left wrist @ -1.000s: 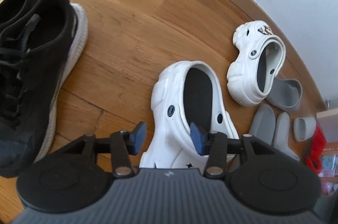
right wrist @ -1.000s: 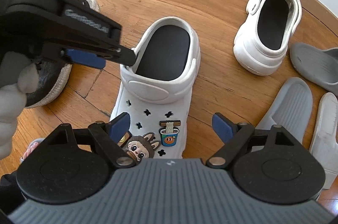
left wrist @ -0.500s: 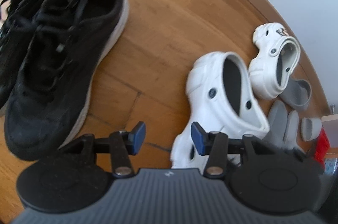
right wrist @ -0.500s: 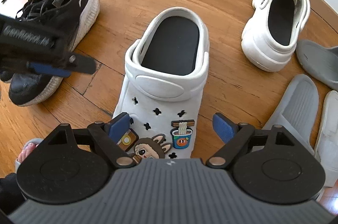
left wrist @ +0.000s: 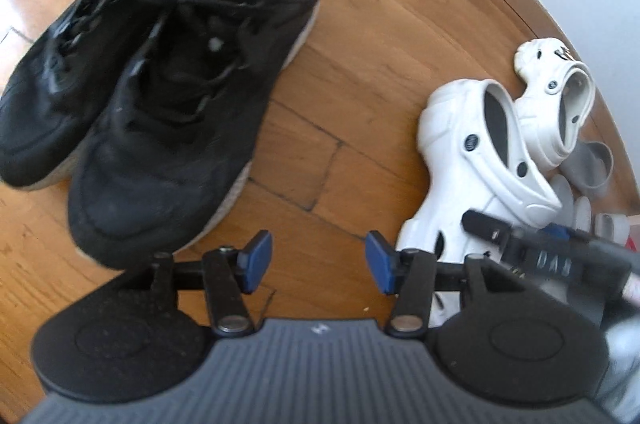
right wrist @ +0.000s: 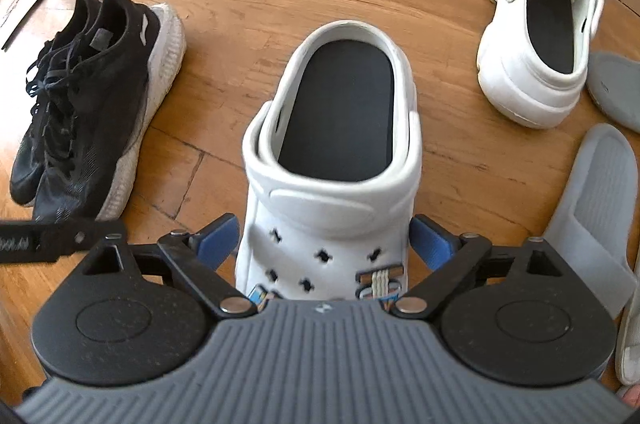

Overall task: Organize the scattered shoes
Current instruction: 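Carry the charmed clog with the right gripper beside the black sneakers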

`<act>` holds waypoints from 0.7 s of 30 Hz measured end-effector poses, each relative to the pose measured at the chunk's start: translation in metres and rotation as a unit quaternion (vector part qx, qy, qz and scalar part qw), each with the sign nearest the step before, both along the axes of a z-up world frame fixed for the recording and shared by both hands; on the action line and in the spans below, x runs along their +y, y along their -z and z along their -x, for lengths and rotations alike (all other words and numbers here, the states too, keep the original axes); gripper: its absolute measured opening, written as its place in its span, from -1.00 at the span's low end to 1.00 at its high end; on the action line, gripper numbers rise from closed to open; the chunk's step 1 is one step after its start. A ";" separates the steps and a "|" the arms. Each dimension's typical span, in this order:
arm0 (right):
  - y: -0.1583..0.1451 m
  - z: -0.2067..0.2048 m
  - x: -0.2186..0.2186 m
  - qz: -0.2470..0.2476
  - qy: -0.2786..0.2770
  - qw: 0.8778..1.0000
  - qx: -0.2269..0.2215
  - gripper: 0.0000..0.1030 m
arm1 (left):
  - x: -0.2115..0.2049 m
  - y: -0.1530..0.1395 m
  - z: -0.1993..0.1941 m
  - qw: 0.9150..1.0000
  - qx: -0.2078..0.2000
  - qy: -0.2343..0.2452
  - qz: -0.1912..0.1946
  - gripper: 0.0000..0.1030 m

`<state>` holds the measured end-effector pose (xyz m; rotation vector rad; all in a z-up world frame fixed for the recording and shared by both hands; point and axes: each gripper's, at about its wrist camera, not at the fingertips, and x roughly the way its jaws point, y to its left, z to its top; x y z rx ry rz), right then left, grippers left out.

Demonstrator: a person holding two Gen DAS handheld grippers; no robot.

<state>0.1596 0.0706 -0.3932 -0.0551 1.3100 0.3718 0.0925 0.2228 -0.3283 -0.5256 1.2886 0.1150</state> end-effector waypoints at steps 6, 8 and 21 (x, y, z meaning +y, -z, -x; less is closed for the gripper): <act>0.013 -0.014 0.000 -0.017 0.030 0.999 0.018 0.91 | 0.011 0.006 0.013 1.000 0.010 -0.005 -0.002 0.00; 0.014 -0.015 0.004 -0.014 0.031 0.999 0.019 0.91 | 0.014 0.009 0.017 1.000 0.016 -0.006 -0.002 0.00; -0.001 -0.006 0.049 -0.045 0.043 0.998 0.014 0.85 | 0.029 0.002 0.027 0.999 0.014 -0.034 -0.034 0.04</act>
